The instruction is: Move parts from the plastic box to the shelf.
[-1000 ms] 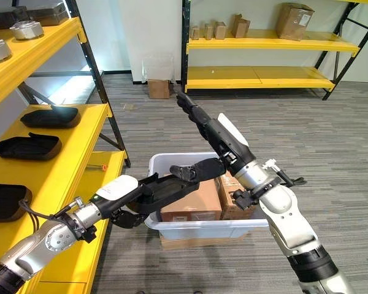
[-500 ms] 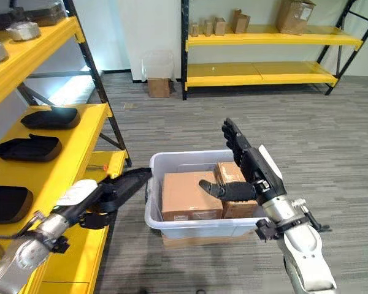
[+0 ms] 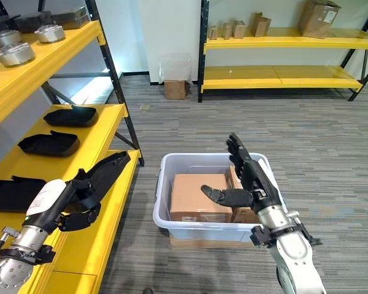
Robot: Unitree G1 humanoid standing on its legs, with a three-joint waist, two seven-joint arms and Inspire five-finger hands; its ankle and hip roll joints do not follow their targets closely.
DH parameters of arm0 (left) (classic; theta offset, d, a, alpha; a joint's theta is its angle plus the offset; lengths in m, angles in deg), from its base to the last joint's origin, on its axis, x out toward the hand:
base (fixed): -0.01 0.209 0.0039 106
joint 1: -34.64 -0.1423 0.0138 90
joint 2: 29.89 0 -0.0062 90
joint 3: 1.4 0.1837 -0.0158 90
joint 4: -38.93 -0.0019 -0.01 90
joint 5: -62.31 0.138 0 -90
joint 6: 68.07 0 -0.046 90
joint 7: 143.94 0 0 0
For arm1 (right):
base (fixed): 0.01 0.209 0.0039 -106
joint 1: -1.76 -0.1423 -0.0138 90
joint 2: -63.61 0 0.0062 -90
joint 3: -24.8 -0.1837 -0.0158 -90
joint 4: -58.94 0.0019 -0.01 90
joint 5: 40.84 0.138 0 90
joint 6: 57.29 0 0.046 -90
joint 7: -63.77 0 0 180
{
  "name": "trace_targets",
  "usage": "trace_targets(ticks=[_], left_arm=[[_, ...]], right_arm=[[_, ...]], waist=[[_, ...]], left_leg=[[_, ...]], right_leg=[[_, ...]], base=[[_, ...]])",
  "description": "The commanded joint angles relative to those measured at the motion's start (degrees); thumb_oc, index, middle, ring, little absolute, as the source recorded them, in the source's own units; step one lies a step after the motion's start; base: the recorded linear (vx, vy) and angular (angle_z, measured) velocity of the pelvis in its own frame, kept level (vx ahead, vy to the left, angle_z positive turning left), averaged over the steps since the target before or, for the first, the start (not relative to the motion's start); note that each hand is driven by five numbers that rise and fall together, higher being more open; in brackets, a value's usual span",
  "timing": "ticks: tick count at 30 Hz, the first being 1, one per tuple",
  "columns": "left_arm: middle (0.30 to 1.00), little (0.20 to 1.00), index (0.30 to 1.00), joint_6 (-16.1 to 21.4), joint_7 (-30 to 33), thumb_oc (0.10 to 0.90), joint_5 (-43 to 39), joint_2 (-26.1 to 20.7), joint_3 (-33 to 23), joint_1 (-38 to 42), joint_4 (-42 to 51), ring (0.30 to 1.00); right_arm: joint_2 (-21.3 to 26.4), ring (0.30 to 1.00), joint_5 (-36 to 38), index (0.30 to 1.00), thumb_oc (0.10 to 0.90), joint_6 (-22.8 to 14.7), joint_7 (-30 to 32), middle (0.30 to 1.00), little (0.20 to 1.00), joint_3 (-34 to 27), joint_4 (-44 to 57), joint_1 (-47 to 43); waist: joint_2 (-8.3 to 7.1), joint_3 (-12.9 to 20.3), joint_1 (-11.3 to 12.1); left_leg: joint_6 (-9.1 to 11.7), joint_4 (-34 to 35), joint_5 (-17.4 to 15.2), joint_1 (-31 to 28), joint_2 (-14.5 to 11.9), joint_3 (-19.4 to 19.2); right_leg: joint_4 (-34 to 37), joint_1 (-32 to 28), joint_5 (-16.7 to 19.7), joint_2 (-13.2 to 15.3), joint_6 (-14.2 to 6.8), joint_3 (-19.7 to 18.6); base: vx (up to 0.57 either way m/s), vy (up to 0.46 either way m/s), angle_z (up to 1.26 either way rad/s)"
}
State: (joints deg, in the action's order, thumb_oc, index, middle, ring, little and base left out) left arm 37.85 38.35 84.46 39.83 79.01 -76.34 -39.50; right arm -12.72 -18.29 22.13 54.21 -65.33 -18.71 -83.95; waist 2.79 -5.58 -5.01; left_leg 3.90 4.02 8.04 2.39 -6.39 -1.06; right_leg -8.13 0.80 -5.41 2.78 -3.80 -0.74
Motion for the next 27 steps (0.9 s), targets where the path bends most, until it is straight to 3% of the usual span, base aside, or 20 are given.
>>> trace_targets(ticks=[1,3,6,9,12,14,16,21,24,27], left_arm=[[0.3,0.3,0.3,3.1,7.9,0.4,-4.71,-0.97,-7.55,5.55,6.23,0.3],[0.3,0.3,0.3,2.9,8.38,0.4,-5.21,-0.33,-8.21,4.92,6.52,0.3],[0.3,0.3,0.3,2.67,8.66,0.4,-5.29,-0.3,-9.88,4.46,7.78,0.3],[0.3,0.3,0.3,3.05,9.0,0.4,-5.78,-0.26,-10.24,4.77,7.78,0.3],[0.3,0.3,0.3,3.33,8.56,0.4,-5.55,-0.46,-10.1,5.08,8.09,0.3],[0.3,0.3,0.3,3.65,8.27,0.4,-5.86,0.28,-9.32,5.75,8.53,0.3],[0.3,0.3,0.3,3.97,8.01,0.4,-6.17,1.13,-8.6,6.52,8.82,0.3],[0.3,0.3,0.3,4.48,7.06,0.4,-6.08,1.39,-6.69,9.15,9.49,0.3],[0.3,0.3,0.3,4.62,7.2,0.4,-5.91,1.26,-6.46,9.77,9.5,0.3],[0.3,0.3,0.3,4.66,7.27,0.4,-5.33,1.22,-6.01,9.92,9.47,0.3]], right_arm=[[1.5,1.0,2.67,1.0,0.9,-6.91,1.42,1.0,1.0,0.89,2.42,-10.47],[1.56,1.0,3.48,1.0,0.9,-6.9,1.74,1.0,1.0,3.65,1.94,-13.8],[1.97,1.0,3.81,1.0,0.9,-6.7,1.83,1.0,1.0,6.21,1.83,-17.44],[2.57,1.0,4.14,1.0,0.9,-6.74,2.09,1.0,1.0,6.2,2.27,-18.32],[2.37,1.0,3.45,1.0,0.9,-6.82,2.54,1.0,1.0,5.95,1.82,-18.18],[2.25,1.0,3.13,1.0,0.9,-7.04,2.51,1.0,1.0,5.4,1.94,-17.35],[2.14,1.0,2.77,1.0,0.9,-7.17,2.36,1.0,1.0,4.4,2.69,-15.91],[2.24,1.0,2.69,1.0,0.9,-7.06,2.59,1.0,1.0,-0.67,3.27,-9.98],[1.96,1.0,2.39,1.0,0.9,-6.8,2.96,1.0,1.0,-2.93,3.22,-7.39],[1.28,1.0,2.43,1.0,0.9,-6.77,3.01,1.0,1.0,-4.79,3.28,-5.46]], waist=[[-0.58,-0.25,1.7],[-0.6,-1.52,3.5],[-1.01,-2.42,5.72],[-1.99,-3.31,7.33],[-2.77,-2.92,6.76],[-2.86,-2.34,5.5],[-2.34,-1.68,3.99],[-0.02,0.21,-1.26],[1.08,1.0,-2.48],[1.28,1.26,-2.76]], left_leg=[[2.48,-3.51,-2.44,0.2,-8.81,3.15],[2.85,-3.38,-0.02,1.71,-8.93,4.63],[4.96,-0.34,6.92,4.76,-8.91,6.38],[5.1,0.0,8.95,6.55,-5.79,8.06],[3.3,-4.4,4.48,5.56,-4.17,6.22],[1.68,-8.6,-0.6,3.86,-4.5,3.41],[1.63,-11.46,-3.83,-0.37,-5.72,1.3],[3.88,-11.02,-2.58,-10.29,-11.64,-6.86],[4.83,-7.62,-1.43,-11.95,-11.9,-7.69],[3.69,-4.92,-8.89,-10.35,-9.82,-9.05]], right_leg=[[-8.52,5.9,-8.14,0.1,2.22,1.74],[-9.24,7.6,-8.21,-0.53,2.85,2.03],[-7.96,8.84,-8.4,-0.52,3.53,5.05],[-5.04,8.32,-7.65,0.76,3.74,6.95],[-2.28,8.65,-5.82,2.34,3.76,9.66],[-0.6,8.98,-4.41,3.62,3.75,12.43],[-0.3,9.01,-4.44,4.42,3.99,15.52],[-5.32,12.55,-5.07,8.91,3.49,23.7],[-9.25,15.75,-4.32,11.65,2.71,25.91],[-10.84,16.09,-2.52,14.18,1.13,25.84]], base=[[-0.19,-0.168,0.04],[-0.21,-0.163,0.08],[-0.14,-0.163,0.22],[-0.11,-0.103,0.65],[-0.19,-0.122,1.26],[-0.24,-0.091,0.82],[-0.16,-0.017,0.92],[-0.15,0.123,1.46],[-0.16,0.185,0.98],[0.01,0.182,0.77]])
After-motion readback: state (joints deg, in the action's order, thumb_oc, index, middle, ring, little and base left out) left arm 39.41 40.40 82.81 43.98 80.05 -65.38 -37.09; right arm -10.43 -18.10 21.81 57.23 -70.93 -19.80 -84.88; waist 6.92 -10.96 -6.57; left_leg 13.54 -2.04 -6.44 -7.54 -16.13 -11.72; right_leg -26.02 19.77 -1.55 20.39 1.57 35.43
